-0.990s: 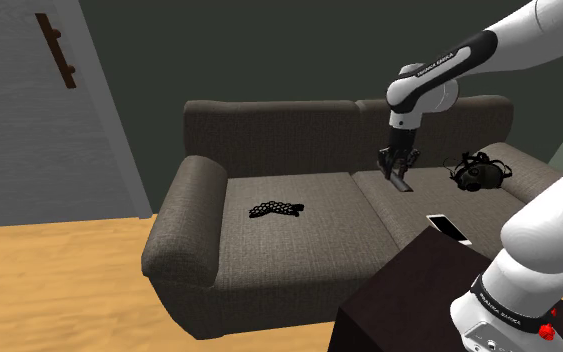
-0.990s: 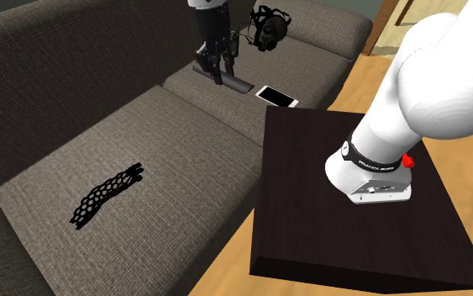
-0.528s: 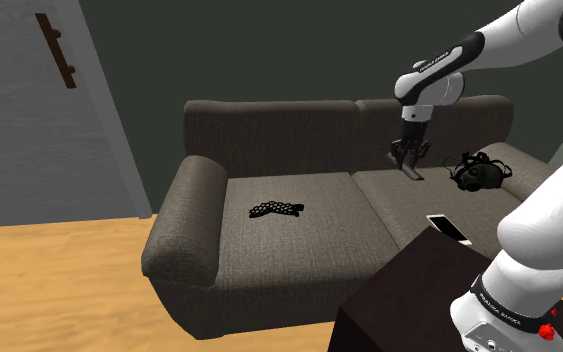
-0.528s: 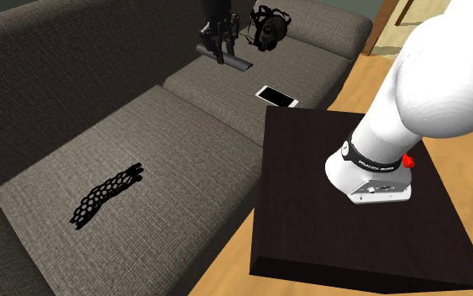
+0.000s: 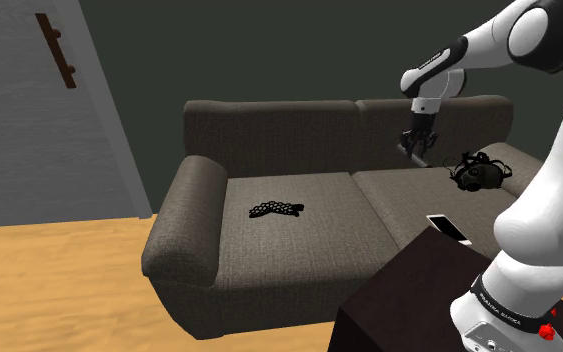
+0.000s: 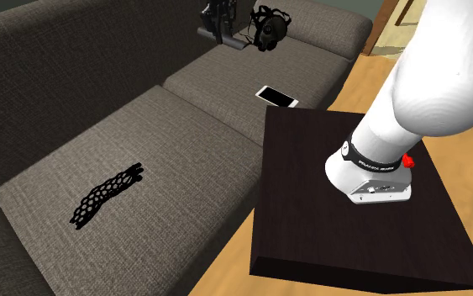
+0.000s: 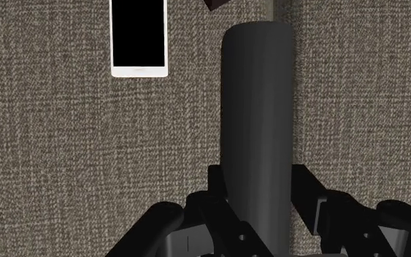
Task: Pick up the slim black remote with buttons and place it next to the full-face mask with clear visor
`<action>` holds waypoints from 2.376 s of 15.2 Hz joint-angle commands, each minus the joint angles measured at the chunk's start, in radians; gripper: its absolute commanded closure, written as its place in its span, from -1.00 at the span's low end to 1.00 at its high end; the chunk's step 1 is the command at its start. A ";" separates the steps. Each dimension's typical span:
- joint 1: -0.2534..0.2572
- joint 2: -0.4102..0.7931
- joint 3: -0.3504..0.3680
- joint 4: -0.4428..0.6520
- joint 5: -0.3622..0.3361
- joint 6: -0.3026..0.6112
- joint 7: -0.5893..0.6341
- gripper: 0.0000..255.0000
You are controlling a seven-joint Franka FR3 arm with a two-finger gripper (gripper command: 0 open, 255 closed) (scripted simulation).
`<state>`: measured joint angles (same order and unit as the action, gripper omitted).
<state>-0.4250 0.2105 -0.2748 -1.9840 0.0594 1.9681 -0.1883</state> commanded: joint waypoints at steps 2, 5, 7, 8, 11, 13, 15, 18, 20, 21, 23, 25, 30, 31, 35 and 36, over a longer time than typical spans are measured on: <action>-0.038 0.089 -0.015 0.119 0.017 -0.034 -0.057 1.00; -0.081 0.185 -0.025 0.257 0.037 -0.080 -0.108 1.00; -0.112 0.254 -0.028 0.359 0.050 -0.116 -0.138 1.00; -0.129 0.290 -0.029 0.414 0.057 -0.136 -0.153 1.00; -0.184 0.407 -0.029 0.600 0.077 -0.207 -0.190 1.00; -0.241 0.533 -0.026 0.810 0.095 -0.291 -0.217 1.00; -0.241 0.539 -0.023 0.794 0.096 -0.268 -0.217 1.00; -0.240 0.550 -0.021 0.772 0.099 -0.236 -0.218 1.00; -0.240 0.559 -0.019 0.759 0.101 -0.215 -0.219 1.00; -0.240 0.564 -0.018 0.754 0.102 -0.204 -0.219 1.00; -0.240 0.574 -0.017 0.743 0.104 -0.184 -0.220 1.00; -0.240 0.585 -0.015 0.734 0.107 -0.165 -0.221 1.00; -0.241 0.614 -0.010 0.716 0.113 -0.118 -0.223 1.00; -0.242 0.621 -0.009 0.714 0.115 -0.109 -0.223 1.00; -0.244 0.649 -0.004 0.707 0.120 -0.074 -0.224 1.00; -0.244 0.656 -0.003 0.706 0.121 -0.066 -0.225 1.00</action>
<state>-0.6684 0.8604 -0.2788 -1.2741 0.1793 1.8914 -0.4115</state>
